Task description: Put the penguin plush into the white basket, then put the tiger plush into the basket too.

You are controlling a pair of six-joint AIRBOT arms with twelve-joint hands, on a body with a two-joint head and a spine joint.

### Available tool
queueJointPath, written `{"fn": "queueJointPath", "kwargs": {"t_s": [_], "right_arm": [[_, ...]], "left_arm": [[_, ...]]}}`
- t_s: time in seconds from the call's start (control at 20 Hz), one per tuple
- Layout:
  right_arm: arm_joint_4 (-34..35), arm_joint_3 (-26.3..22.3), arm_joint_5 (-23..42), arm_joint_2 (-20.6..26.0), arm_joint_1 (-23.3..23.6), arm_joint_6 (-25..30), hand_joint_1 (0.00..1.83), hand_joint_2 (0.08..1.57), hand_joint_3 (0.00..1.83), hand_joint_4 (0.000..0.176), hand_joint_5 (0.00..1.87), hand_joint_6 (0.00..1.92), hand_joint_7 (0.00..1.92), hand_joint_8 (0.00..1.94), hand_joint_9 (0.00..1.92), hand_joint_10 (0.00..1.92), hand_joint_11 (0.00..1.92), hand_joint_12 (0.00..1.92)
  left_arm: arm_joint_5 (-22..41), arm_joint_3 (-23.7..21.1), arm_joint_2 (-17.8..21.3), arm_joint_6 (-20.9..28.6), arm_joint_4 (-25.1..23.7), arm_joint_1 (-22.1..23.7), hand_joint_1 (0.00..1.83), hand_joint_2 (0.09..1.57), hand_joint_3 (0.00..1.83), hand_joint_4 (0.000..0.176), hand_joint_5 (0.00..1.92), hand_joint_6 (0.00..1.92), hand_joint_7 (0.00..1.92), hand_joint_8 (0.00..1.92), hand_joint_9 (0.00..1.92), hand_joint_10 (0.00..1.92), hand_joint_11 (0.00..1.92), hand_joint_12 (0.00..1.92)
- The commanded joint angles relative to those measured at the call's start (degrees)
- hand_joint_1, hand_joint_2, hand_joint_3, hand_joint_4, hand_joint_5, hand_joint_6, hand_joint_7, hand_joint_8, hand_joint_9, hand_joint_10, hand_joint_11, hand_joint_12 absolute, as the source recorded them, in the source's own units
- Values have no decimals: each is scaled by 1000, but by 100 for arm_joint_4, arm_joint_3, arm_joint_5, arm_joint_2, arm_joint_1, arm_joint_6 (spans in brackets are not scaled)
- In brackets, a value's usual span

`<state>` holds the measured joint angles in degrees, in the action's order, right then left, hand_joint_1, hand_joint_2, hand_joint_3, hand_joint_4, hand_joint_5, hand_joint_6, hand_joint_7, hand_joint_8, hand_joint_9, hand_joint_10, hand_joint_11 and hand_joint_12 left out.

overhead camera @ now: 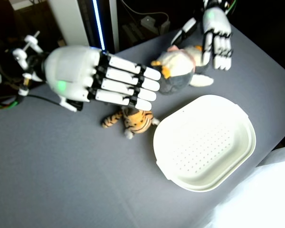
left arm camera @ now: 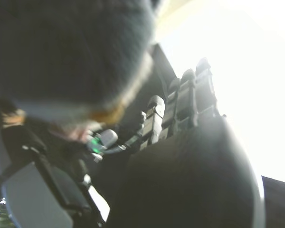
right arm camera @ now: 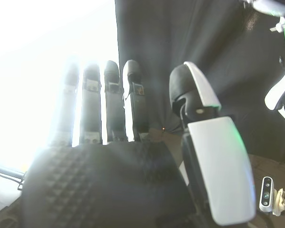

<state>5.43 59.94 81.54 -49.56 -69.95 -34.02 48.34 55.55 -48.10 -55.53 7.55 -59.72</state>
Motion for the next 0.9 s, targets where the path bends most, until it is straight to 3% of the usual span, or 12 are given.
{"fn": "queueJointPath", "kwargs": {"t_s": [0.0,0.05,0.1,0.2,0.25,0.3,0.45,0.55,0.65,0.7,0.75,0.85], "right_arm": [[100,16,717,-5,69,22,611,1335,0,9,436,1,365,2,396,7,267,418],[100,16,716,-3,67,22,648,1336,0,21,437,0,348,0,370,1,254,405],[101,15,716,-1,62,23,637,1337,1,23,438,0,339,0,350,0,229,388],[111,15,716,1,53,23,665,1338,0,30,440,1,338,0,344,0,224,380],[111,15,715,0,53,23,724,1337,0,32,450,3,352,4,352,3,224,370],[110,15,715,-1,53,23,759,1334,0,34,454,0,372,0,374,0,261,332],[110,28,715,-2,53,23,749,1333,0,25,462,2,393,4,397,5,310,271],[109,37,715,-2,53,23,767,1322,0,15,474,4,393,1,392,1,303,258],[109,41,715,-2,52,23,767,1322,0,14,475,4,392,1,391,0,304,253],[107,49,716,-3,50,23,721,1338,4,13,482,4,420,8,430,12,363,268],[101,56,715,-3,50,23,720,1341,1,12,491,2,438,4,454,8,401,265],[92,73,715,-3,51,23,716,1343,1,12,494,1,443,2,461,6,413,259]], "left_arm": [[564,10,10,-48,-7,80,893,818,3,53,457,4,508,6,459,18,352,221],[639,6,61,-92,67,81,1149,965,9,0,1108,359,913,848,809,1180,754,1326],[721,4,121,-95,102,81,1202,1000,4,0,1224,462,939,1204,902,1602,862,1710],[1081,-41,310,-92,156,93,1213,1019,1,0,1215,555,934,1297,923,1724,877,1821],[1283,-75,397,-91,157,115,1216,1007,0,0,1248,503,863,1661,933,1882,979,1901],[1545,-102,490,-93,153,203,1219,991,0,0,1306,394,839,1869,995,1913,1116,1917],[1905,25,520,-217,174,714,1223,982,0,0,1348,308,824,1907,1035,1921,1159,1921],[1477,231,307,-991,411,1397,1220,981,0,0,1361,283,940,1565,1075,1796,1119,1918],[605,658,-87,-1663,672,2171,1220,982,0,0,1355,294,963,1471,1065,1748,1092,1912],[187,952,-294,-1699,728,2465,1279,1048,0,0,1272,218,1053,1179,1104,1191,962,1490],[-112,1157,-421,-1699,748,2675,1294,1046,5,0,1294,120,1095,1077,1175,861,888,1260],[-1012,1762,-794,-1803,825,3278,1298,1047,0,0,1335,18,1110,1045,1252,643,875,1190]]}}
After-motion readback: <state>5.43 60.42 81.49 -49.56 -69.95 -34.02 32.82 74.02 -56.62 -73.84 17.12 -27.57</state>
